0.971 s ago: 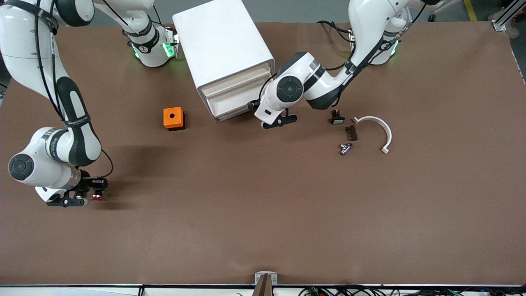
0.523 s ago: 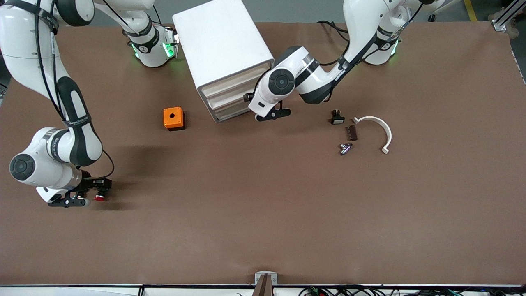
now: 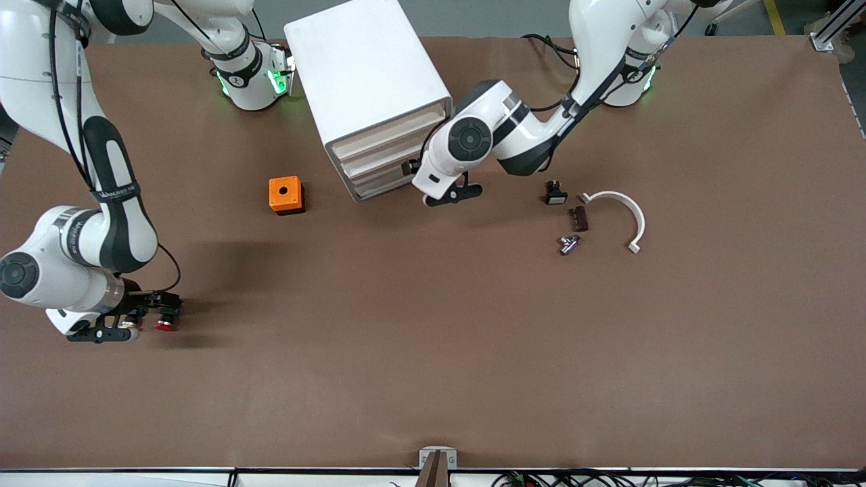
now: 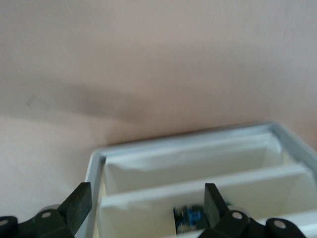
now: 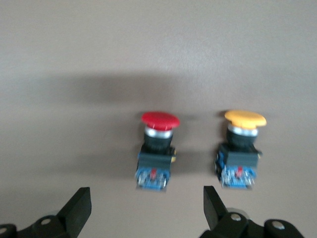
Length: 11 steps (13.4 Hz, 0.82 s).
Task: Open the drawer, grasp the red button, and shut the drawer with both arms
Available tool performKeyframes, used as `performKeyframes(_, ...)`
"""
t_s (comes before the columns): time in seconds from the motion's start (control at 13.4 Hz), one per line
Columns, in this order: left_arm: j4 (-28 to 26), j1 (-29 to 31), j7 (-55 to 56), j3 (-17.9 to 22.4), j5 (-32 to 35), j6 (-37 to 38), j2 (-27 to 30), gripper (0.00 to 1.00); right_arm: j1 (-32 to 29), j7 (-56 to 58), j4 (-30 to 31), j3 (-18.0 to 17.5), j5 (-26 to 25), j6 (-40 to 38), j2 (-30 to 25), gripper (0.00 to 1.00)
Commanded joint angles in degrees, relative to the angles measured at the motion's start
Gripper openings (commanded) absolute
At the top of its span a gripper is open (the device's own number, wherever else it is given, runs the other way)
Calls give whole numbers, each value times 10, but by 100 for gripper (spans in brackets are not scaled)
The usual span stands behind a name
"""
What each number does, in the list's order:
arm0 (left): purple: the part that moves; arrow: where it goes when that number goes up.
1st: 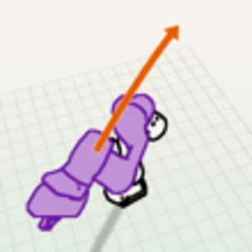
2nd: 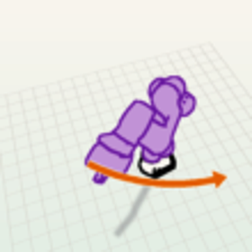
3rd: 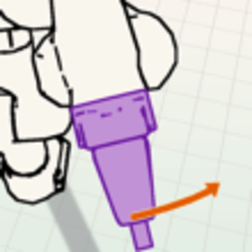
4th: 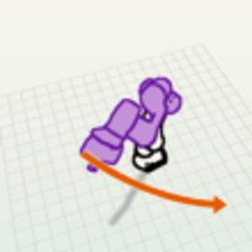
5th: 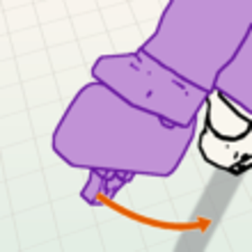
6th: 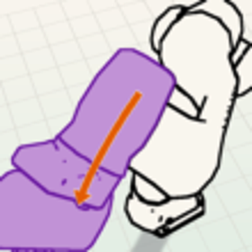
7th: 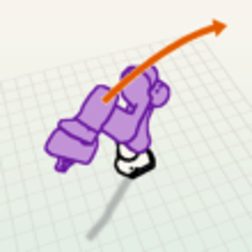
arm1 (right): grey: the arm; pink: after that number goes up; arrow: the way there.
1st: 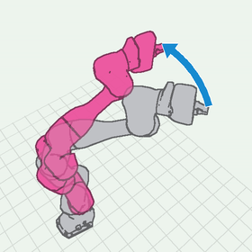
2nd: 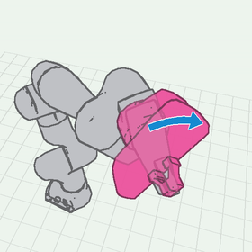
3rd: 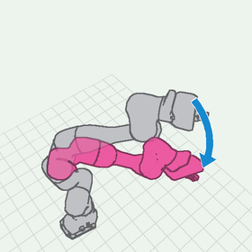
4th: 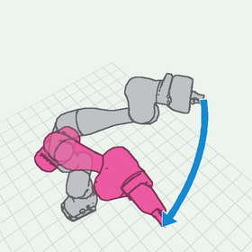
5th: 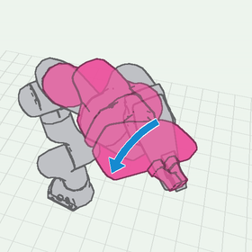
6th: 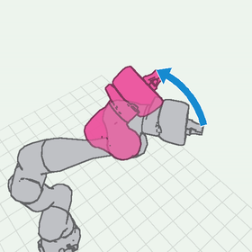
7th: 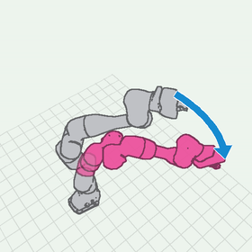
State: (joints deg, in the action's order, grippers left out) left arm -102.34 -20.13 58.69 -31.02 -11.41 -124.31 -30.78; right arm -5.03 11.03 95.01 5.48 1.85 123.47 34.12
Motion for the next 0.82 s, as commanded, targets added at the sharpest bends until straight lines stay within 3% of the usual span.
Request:
performKeyframes(0.0, 7, 19, -2, 41, 0, 6, 33, 100, 5, 0, 4, -8, 0, -86, -70, 100)
performKeyframes(0.52, 30, 168, -15, 47, 107, 79, 140, 100, 57, -7, -25, -7, 1, -258, -221, 100)
performKeyframes(0.75, 60, 207, -67, 48, 149, 128, 152, 100, 56, -9, -28, -6, 2, -284, -276, 100)
